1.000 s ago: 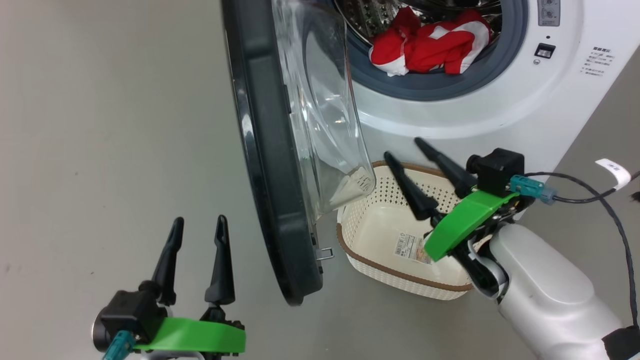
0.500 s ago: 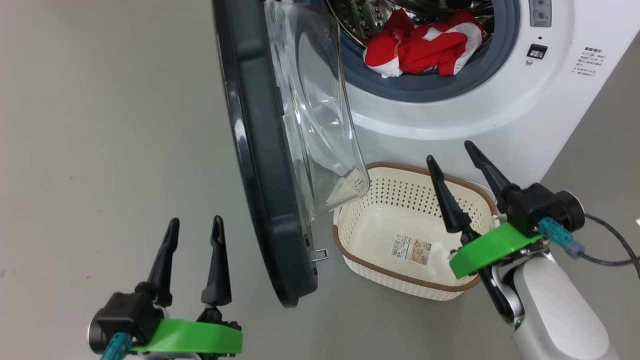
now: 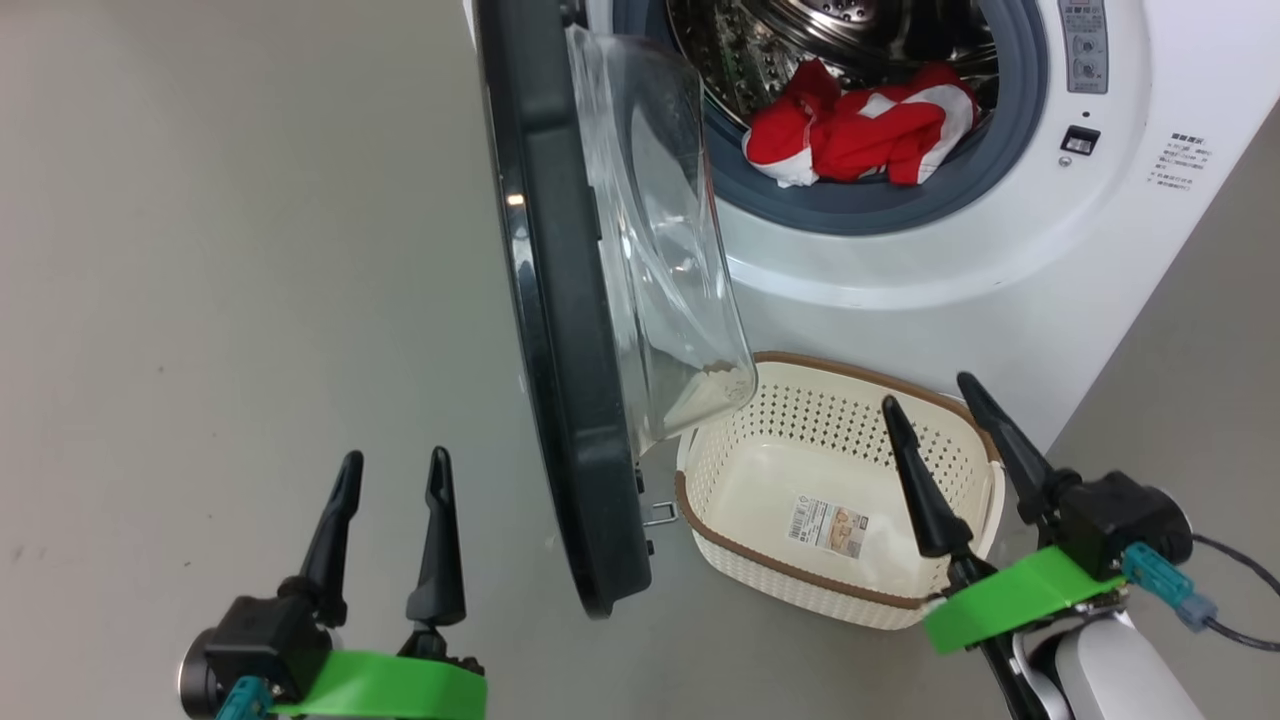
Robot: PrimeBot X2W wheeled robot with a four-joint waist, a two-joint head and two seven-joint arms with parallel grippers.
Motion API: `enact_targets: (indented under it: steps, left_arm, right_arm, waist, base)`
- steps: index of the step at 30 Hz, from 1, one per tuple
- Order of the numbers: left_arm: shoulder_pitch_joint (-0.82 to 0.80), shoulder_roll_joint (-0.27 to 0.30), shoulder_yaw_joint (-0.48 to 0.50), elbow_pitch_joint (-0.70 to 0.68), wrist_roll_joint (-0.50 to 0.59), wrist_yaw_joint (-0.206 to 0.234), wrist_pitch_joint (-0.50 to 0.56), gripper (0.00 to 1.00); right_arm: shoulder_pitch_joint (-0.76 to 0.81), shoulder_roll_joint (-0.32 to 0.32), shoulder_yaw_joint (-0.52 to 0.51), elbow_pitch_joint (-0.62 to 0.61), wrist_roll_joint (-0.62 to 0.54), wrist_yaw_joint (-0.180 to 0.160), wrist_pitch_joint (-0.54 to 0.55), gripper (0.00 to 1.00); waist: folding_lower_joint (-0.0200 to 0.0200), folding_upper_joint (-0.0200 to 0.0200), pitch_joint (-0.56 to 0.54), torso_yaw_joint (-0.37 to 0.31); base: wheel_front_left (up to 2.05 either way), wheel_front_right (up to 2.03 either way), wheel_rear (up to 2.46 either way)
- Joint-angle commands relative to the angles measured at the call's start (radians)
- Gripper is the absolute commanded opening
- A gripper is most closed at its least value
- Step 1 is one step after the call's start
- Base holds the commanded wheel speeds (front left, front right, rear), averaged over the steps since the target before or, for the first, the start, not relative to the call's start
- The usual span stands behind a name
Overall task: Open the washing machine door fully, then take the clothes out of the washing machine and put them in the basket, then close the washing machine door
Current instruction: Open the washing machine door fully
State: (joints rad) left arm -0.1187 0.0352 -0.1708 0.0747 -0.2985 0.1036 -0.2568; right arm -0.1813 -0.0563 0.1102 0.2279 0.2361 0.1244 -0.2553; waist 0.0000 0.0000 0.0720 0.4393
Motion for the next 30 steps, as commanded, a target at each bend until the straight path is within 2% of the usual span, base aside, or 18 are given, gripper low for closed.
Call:
enact_targets:
  steps: [1, 9, 26, 27, 29, 30]
  left_arm:
    - [0.001, 0.015, 0.033, -0.021, 0.018, -0.006, -0.005, 1.00]
    - [0.014, 0.015, 0.035, -0.018, 0.020, -0.001, -0.005, 1.00]
    - [0.027, 0.015, 0.049, -0.011, 0.023, -0.004, -0.005, 1.00]
    - [0.027, 0.015, 0.048, -0.010, 0.024, -0.006, -0.005, 0.54]
    - [0.024, 0.015, 0.046, -0.008, 0.023, -0.010, -0.005, 0.00]
    - [0.023, 0.015, 0.045, -0.008, 0.022, -0.012, -0.005, 0.00]
  right_arm:
    - [0.011, 0.006, 0.011, -0.041, 0.006, 0.006, -0.006, 1.00]
    - [0.075, 0.006, 0.002, -0.090, 0.023, 0.006, -0.006, 1.00]
    - [0.095, 0.006, 0.028, -0.090, 0.040, 0.006, -0.006, 1.00]
    - [0.094, 0.006, 0.029, -0.088, 0.040, 0.006, -0.006, 1.00]
    - [0.091, 0.006, 0.029, -0.084, 0.040, 0.006, -0.006, 1.00]
    - [0.089, 0.006, 0.028, -0.083, 0.041, 0.006, -0.006, 1.00]
  waist:
    - [0.0000, 0.0000, -0.005, 0.004]
    - [0.0000, 0.0000, -0.018, 0.008]
    - [0.0000, 0.0000, -0.027, -0.004]
    - [0.0000, 0.0000, -0.026, -0.005]
    - [0.0000, 0.0000, -0.024, -0.006]
    - [0.0000, 0.0000, -0.023, -0.006]
  base:
    - [0.00, 0.00, 0.00]
    - [0.00, 0.00, 0.00]
    - [0.00, 0.00, 0.00]
    - [0.00, 0.00, 0.00]
    - [0.00, 0.00, 0.00]
    - [0.00, 0.00, 0.00]
